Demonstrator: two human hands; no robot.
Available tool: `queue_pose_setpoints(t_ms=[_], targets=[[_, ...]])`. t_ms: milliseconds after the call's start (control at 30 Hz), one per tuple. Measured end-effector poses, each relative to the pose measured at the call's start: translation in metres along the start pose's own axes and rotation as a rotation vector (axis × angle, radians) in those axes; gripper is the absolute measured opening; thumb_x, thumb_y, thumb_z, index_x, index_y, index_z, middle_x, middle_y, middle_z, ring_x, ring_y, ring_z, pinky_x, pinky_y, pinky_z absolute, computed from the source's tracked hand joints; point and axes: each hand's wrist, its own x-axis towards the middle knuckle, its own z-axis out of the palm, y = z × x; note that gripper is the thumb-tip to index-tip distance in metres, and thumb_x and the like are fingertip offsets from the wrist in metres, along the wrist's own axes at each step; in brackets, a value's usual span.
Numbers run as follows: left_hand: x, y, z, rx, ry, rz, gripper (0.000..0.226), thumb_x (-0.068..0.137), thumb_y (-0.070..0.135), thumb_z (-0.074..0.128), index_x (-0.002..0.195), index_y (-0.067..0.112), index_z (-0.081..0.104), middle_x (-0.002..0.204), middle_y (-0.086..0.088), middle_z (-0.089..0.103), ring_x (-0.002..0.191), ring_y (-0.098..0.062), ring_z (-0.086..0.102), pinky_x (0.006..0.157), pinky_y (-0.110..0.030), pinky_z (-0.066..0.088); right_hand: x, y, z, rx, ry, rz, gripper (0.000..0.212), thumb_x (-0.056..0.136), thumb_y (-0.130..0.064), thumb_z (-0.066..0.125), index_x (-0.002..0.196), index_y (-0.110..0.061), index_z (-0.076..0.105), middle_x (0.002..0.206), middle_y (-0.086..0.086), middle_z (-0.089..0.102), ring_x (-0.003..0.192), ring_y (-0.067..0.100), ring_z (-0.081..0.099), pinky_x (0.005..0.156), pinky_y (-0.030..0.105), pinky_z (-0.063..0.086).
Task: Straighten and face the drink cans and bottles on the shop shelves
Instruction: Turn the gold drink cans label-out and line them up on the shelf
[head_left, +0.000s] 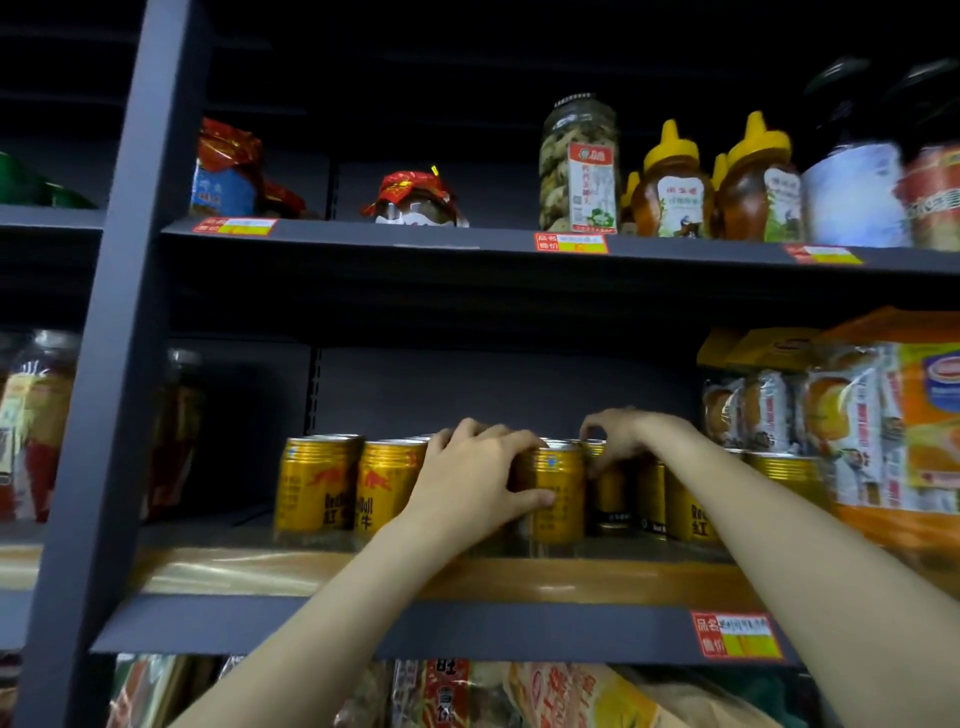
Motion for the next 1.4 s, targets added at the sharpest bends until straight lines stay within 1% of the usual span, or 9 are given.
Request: queue_pose_setpoints(t_ms=[267,467,600,733,833,967,1167,1300,1400], targets=[[-0.001,0.002,0.000,-0.002,0.014,-0.001,0.055,0.085,0.055,0.052,0.134,0.035,0.039,0.136,0.008,0.046,0.130,-0.017,0.030,0.110,-0.040,0.020,-0.041,0.012,-0.023,0.533,0.368,-0.091,0.082,0.071,-0.019,0.081,0.141,-0.025,0.040,0.146,0.011,0.037,0.132,0.030,0.038,0.104,0.036,0.040],[-0.005,0.004,-0.007,-0.198,0.059,0.009,0.051,0.087,0.048,0.054,0.133,0.029,0.046,0.135,0.005,0.051,0.131,-0.015,0.036,0.113,-0.040,0.022,-0.121,0.008,-0.029,0.847,0.529,-0.127,0.051,0.074,-0.024,0.079,0.118,-0.030,0.053,0.119,0.006,0.048,0.107,0.022,0.050,0.083,0.035,0.050],[-0.014,0.015,-0.020,-0.595,0.179,0.040,0.053,0.084,0.050,0.052,0.130,0.022,0.053,0.127,0.007,0.057,0.114,0.002,0.047,0.093,-0.014,0.039,-0.164,0.001,-0.029,1.148,0.429,-0.215,0.041,0.078,-0.020,0.074,0.114,-0.024,0.055,0.109,0.001,0.054,0.097,0.018,0.058,0.073,0.031,0.054],[-0.022,0.029,-0.028,-0.873,-0.005,0.037,0.056,0.072,0.060,0.064,0.115,0.026,0.059,0.106,0.007,0.069,0.099,-0.006,0.064,0.092,-0.034,0.052,-0.182,-0.015,-0.026,1.377,0.350,-0.309,0.057,0.064,-0.027,0.074,0.116,-0.019,0.055,0.119,0.013,0.059,0.106,0.026,0.063,0.084,0.039,0.056],[-0.032,0.027,-0.029,-1.140,0.047,-0.066,0.049,0.064,0.051,0.076,0.103,0.026,0.063,0.094,0.005,0.072,0.091,-0.010,0.068,0.088,-0.033,0.054,-0.189,-0.024,-0.024,1.434,0.296,-0.403,0.059,0.064,-0.026,0.072,0.120,-0.018,0.055,0.120,0.011,0.060,0.106,0.023,0.064,0.083,0.035,0.056],[-0.046,0.014,-0.028,-0.845,0.396,0.048,0.062,0.063,0.032,0.085,0.115,0.024,0.053,0.108,0.008,0.059,0.099,0.000,0.058,0.079,-0.016,0.051,-0.197,-0.031,-0.024,1.309,0.104,-0.324,0.061,0.068,-0.031,0.069,0.125,-0.022,0.050,0.115,0.009,0.065,0.095,0.023,0.070,0.080,0.034,0.058],[-0.052,0.008,-0.040,-0.782,0.357,0.215,0.071,0.070,0.013,0.080,0.127,0.032,0.041,0.124,0.011,0.046,0.115,-0.003,0.050,0.085,-0.021,0.053,-0.195,-0.053,-0.017,1.554,0.062,-0.225,0.046,0.072,-0.042,0.060,0.109,-0.014,0.059,0.088,0.011,0.074,0.071,0.025,0.071,0.050,0.018,0.054],[-0.060,0.015,-0.044,-1.160,0.294,-0.081,0.055,0.071,0.029,0.077,0.119,0.027,0.049,0.114,0.015,0.058,0.099,-0.001,0.061,0.080,-0.019,0.053,-0.191,-0.052,-0.012,1.802,-0.022,-0.233,0.047,0.073,-0.041,0.060,0.111,-0.013,0.060,0.097,0.014,0.073,0.077,0.023,0.070,0.062,0.023,0.057],[-0.062,0.023,-0.049,-1.146,0.413,-0.032,0.051,0.070,0.026,0.078,0.115,0.023,0.054,0.111,0.012,0.062,0.098,-0.001,0.061,0.078,-0.018,0.052,-0.187,-0.053,-0.012,1.835,-0.119,-0.265,0.056,0.076,-0.043,0.058,0.123,-0.015,0.057,0.113,0.015,0.068,0.090,0.023,0.069,0.077,0.026,0.056]])
